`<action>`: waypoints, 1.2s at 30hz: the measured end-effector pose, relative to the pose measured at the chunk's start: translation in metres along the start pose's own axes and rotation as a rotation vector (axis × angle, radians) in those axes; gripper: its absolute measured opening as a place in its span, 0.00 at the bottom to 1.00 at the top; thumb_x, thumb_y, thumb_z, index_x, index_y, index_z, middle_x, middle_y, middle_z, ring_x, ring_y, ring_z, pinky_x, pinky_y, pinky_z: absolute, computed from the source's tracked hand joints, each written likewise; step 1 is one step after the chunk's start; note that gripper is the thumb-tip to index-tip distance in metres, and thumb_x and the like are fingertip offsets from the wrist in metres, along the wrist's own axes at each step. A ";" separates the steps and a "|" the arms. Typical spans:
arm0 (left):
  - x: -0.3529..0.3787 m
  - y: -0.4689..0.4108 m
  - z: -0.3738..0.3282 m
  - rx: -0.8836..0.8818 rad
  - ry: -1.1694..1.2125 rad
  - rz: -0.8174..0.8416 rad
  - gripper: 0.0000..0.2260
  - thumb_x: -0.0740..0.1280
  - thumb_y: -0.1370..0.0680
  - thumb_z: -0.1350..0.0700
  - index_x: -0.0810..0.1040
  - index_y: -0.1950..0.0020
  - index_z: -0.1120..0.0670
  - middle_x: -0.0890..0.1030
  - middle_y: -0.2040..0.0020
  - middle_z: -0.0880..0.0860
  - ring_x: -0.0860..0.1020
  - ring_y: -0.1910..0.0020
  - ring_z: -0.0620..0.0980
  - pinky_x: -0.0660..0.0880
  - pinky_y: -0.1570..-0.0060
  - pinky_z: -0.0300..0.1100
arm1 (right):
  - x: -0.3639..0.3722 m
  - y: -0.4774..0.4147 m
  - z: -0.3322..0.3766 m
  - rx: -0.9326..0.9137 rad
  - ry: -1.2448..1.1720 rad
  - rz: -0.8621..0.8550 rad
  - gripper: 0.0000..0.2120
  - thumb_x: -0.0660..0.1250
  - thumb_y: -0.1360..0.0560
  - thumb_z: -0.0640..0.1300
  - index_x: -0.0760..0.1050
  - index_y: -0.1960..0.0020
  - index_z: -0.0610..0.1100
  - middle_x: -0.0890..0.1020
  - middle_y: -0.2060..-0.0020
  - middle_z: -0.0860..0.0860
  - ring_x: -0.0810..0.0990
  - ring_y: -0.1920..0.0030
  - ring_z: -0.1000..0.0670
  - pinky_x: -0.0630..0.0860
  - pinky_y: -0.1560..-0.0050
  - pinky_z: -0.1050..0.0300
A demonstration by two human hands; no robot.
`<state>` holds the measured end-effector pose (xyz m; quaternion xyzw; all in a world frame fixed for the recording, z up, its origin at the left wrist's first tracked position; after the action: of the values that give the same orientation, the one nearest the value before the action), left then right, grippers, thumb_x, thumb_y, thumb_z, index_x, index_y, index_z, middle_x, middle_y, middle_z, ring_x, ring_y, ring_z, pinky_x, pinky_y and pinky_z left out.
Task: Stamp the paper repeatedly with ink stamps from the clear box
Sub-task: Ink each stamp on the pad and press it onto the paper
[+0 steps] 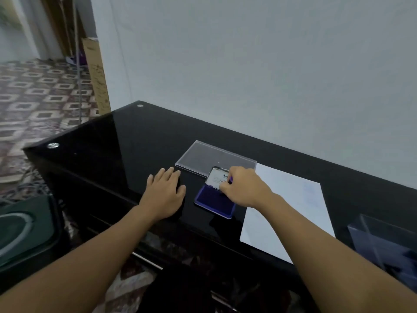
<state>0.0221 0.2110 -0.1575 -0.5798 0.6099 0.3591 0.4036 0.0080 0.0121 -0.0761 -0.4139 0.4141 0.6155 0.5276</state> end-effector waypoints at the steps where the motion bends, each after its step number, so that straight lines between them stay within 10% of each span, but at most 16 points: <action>1: 0.003 0.000 0.001 0.004 -0.022 -0.010 0.26 0.53 0.17 0.45 0.57 0.20 0.52 0.54 0.19 0.52 0.49 0.20 0.53 0.45 0.23 0.55 | 0.003 -0.003 0.000 0.003 0.020 0.005 0.11 0.64 0.23 0.51 0.66 0.60 0.49 0.79 0.56 0.46 0.79 0.56 0.45 0.76 0.61 0.51; 36: 0.004 0.004 -0.003 0.019 -0.106 -0.140 0.25 0.52 0.18 0.44 0.61 0.22 0.50 0.57 0.20 0.51 0.52 0.21 0.52 0.47 0.23 0.55 | 0.033 -0.008 -0.002 0.017 0.050 -0.106 0.04 0.59 0.20 0.49 0.64 0.51 0.49 0.82 0.47 0.44 0.76 0.55 0.44 0.72 0.59 0.52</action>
<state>0.0179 0.2074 -0.1597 -0.5971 0.5492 0.3544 0.4650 0.0132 0.0213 -0.1087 -0.4458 0.4099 0.5725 0.5527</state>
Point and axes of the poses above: each hand's wrist, its own y-axis away from the middle knuckle, its own x-axis out of the palm, z = x × y, the point moved 8 cm from there along -y, towards the middle knuckle
